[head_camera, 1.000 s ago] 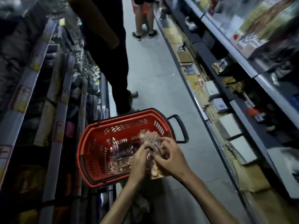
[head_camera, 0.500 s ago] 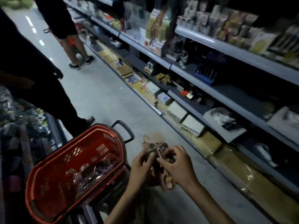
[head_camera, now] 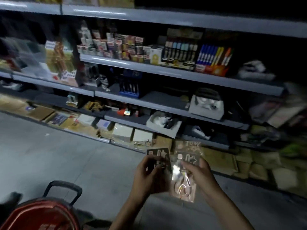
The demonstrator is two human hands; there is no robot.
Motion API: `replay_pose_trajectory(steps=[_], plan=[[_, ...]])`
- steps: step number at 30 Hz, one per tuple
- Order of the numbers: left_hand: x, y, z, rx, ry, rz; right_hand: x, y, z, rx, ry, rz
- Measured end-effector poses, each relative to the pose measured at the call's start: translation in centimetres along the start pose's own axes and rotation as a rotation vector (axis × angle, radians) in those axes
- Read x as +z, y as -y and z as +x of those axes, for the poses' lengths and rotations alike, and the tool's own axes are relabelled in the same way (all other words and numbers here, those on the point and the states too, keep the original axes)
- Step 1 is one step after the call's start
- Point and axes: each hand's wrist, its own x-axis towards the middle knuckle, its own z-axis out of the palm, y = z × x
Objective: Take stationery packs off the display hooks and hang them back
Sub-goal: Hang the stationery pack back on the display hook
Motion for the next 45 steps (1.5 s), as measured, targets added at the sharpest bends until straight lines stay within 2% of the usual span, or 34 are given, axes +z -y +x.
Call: replay_pose_trajectory(steps=[4, 7, 11, 19, 25, 34, 40, 45], plan=[[3.9, -1.0, 1.2, -0.005, 0.17, -0.055, -6.1, 0.0, -1.5, -0.002, -0.21, 0.255], [7.9, -1.7, 1.3, -0.069, 0.282, -0.109, -11.0, 0.0, -3.7, -0.036, -0.381, 0.228], [13.5, -2.3, 0.7, -0.141, 0.369, -0.118, -17.6, -0.6, -6.6, -0.041, -0.503, 0.233], [26.5, -5.9, -1.2, -0.096, 0.551, -0.018, -30.9, -1.4, -8.6, -0.164, -0.746, 0.145], [36.6, -10.5, -2.8, -0.073, 0.618, -0.132, -40.6, -1.0, -8.5, -0.19, -0.822, -0.068], [48.9, -15.3, -0.7, 0.063, 0.663, -0.122, -49.8, 3.6, -5.8, -0.365, -0.944, -0.515], [56.0, -19.2, 3.2, 0.125, 0.69, -0.197, -56.1, 7.1, -2.2, -0.504, -0.878, -0.501], [61.3, -22.9, 6.9, 0.199, 0.698, -0.245, -61.6, 10.3, 2.1, -0.501, -0.769, -0.838]])
